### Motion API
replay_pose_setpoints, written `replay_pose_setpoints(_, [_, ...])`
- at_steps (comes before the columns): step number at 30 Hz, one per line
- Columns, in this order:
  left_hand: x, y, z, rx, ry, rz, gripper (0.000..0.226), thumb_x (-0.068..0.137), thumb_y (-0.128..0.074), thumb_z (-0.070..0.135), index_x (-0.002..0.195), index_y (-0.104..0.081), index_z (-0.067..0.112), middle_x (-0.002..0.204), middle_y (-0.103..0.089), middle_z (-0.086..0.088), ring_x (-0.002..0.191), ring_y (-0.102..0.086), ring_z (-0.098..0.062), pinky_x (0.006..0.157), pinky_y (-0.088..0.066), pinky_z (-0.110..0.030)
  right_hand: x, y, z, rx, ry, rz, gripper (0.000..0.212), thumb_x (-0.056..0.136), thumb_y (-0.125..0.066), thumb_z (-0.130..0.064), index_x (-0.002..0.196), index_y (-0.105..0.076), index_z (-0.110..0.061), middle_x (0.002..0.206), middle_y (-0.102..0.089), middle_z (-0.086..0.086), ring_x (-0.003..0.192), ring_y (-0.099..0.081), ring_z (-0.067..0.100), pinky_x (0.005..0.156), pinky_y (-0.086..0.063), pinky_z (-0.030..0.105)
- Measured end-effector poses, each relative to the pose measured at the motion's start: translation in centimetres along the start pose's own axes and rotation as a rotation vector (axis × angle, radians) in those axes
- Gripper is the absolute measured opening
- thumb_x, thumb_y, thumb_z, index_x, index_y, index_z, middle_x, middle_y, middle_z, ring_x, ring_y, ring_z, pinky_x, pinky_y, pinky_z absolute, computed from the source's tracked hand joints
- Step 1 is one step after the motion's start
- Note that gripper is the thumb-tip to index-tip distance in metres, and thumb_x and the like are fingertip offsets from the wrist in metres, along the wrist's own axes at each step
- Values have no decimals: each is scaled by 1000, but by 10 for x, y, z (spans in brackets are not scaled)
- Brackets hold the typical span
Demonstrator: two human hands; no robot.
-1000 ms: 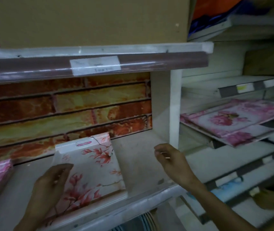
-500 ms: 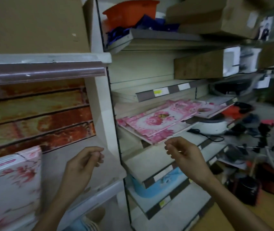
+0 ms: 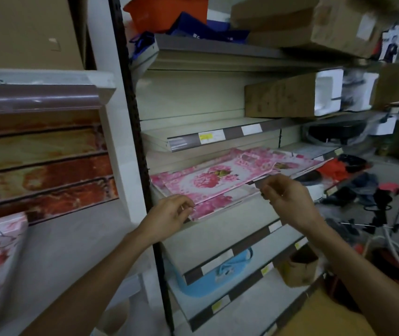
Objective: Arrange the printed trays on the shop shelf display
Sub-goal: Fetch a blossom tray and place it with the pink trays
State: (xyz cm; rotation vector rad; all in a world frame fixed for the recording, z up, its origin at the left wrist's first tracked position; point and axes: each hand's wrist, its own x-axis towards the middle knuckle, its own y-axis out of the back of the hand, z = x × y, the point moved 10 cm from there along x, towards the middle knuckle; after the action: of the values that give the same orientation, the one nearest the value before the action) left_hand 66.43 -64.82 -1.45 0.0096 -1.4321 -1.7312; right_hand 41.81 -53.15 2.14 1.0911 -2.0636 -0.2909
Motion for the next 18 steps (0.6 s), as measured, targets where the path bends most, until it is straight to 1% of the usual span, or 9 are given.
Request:
replay_pose_setpoints(2, [18, -11, -6, 40, -9, -4, 17, 94, -58, 26, 106, -68, 18, 98, -67, 5, 86, -62, -9, 77, -55, -33, 23, 1, 5, -33, 17, -5, 12, 95, -57, -22, 100, -66, -17, 90, -72, -1, 84, -68, 16, 78, -55, 35])
replay_pose_setpoints(4, [37, -21, -14, 72, 3, -10, 19, 94, -58, 29, 108, -67, 19, 101, -66, 5, 88, -61, -10, 79, -55, -35, 44, -3, 9, -68, 23, -20, 15, 96, -55, -21, 105, -66, -15, 93, -71, -1, 85, -67, 15, 75, -49, 27])
replay_pose_setpoints(8, [75, -53, -27, 243, -7, -99, 30, 95, -55, 35, 120, -60, 20, 117, -63, 2, 102, -60, -13, 84, -51, -29, 87, -22, 24, -107, -3, -52, 19, 96, -54, -17, 111, -65, -12, 96, -69, 1, 88, -65, 16, 77, -51, 27])
replay_pose_setpoints(10, [89, -72, -31, 373, -43, -158, 34, 95, -51, 39, 123, -56, 20, 123, -60, 1, 108, -58, -18, 84, -50, -31, 105, -33, 33, -133, -33, -80, 18, 97, -53, -16, 110, -64, -12, 93, -65, -3, 85, -62, 14, 71, -47, 19])
replay_pose_setpoints(12, [98, -88, -35, 474, -63, -221, 35, 96, -47, 37, 124, -52, 19, 125, -57, -2, 110, -57, -22, 84, -50, -35, 119, -45, 43, -153, -72, -115, 16, 98, -52, -14, 105, -65, -9, 92, -65, 0, 81, -62, 15, 63, -43, 13])
replay_pose_setpoints(14, [106, -96, -33, 527, -96, -239, 30, 97, -47, 31, 122, -53, 16, 122, -58, -4, 105, -60, -24, 78, -49, -36, 133, -56, 60, -157, -148, -134, 17, 96, -51, -9, 95, -68, -5, 88, -70, 7, 77, -66, 21, 58, -45, 15])
replay_pose_setpoints(15, [108, -97, -31, 539, -120, -234, 27, 97, -47, 27, 119, -54, 15, 119, -59, -5, 102, -61, -24, 74, -47, -35, 139, -59, 70, -151, -200, -140, 20, 95, -51, -7, 87, -69, -4, 84, -71, 9, 73, -67, 22, 53, -46, 15])
replay_pose_setpoints(17, [112, -98, -27, 565, -166, -227, 22, 96, -47, 21, 113, -58, 13, 112, -62, -5, 95, -63, -23, 69, -40, -32, 149, -65, 92, -103, -327, -141, 26, 93, -51, -5, 70, -64, -5, 72, -67, 11, 59, -63, 18, 41, -42, 12])
replay_pose_setpoints(18, [113, -99, -26, 573, -185, -227, 21, 95, -47, 20, 111, -58, 13, 109, -63, -5, 94, -63, -23, 68, -38, -31, 152, -67, 104, -55, -397, -123, 28, 93, -52, -5, 66, -59, -6, 67, -62, 10, 54, -59, 17, 35, -39, 11])
